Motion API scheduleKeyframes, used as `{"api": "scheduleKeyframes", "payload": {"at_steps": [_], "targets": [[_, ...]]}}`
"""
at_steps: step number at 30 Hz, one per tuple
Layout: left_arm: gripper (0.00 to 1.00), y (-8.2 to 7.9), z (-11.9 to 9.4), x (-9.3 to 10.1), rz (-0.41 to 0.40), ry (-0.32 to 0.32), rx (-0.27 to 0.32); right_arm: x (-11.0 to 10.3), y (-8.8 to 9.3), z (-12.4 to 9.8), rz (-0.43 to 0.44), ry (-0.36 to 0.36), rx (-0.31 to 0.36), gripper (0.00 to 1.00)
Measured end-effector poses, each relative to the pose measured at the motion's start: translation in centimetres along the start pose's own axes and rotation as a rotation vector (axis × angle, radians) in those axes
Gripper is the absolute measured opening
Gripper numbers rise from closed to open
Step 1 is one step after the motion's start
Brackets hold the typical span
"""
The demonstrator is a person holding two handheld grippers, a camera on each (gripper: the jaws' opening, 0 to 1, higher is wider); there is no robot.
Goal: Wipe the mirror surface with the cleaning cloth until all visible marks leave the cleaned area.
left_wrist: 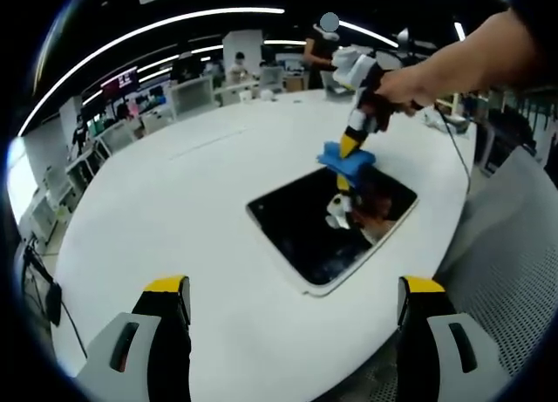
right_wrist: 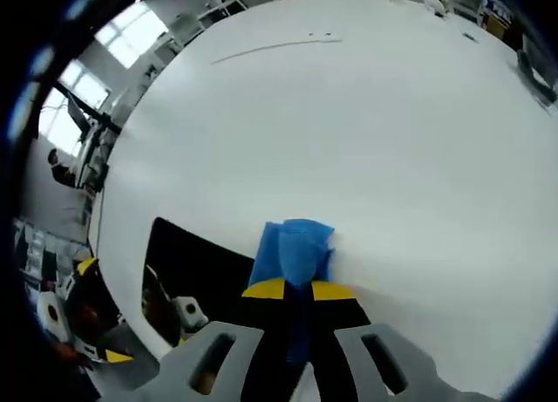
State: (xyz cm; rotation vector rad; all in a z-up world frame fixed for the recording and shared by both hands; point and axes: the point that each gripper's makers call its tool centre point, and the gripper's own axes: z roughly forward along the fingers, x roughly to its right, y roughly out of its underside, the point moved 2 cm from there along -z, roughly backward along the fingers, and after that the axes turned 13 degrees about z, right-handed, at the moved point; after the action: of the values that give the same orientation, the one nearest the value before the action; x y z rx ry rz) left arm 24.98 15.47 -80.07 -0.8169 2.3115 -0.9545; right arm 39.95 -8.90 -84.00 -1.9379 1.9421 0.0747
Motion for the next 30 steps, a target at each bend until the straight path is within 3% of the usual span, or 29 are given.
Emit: {"api": "scheduleKeyframes", "payload": {"at_steps": [20,30], "targets": [[0.99,0.1,0.1,0.2,0.012,0.012,-0.005,0.1,-0.6,0.2,0.003,-0.005,0.027,0.03],[0.99,0.1,0.0,0.1,0.01,0.006,-0.004,0.2,-1.0,-1.1,0.009,-0.01,0.041,0.03]]}}
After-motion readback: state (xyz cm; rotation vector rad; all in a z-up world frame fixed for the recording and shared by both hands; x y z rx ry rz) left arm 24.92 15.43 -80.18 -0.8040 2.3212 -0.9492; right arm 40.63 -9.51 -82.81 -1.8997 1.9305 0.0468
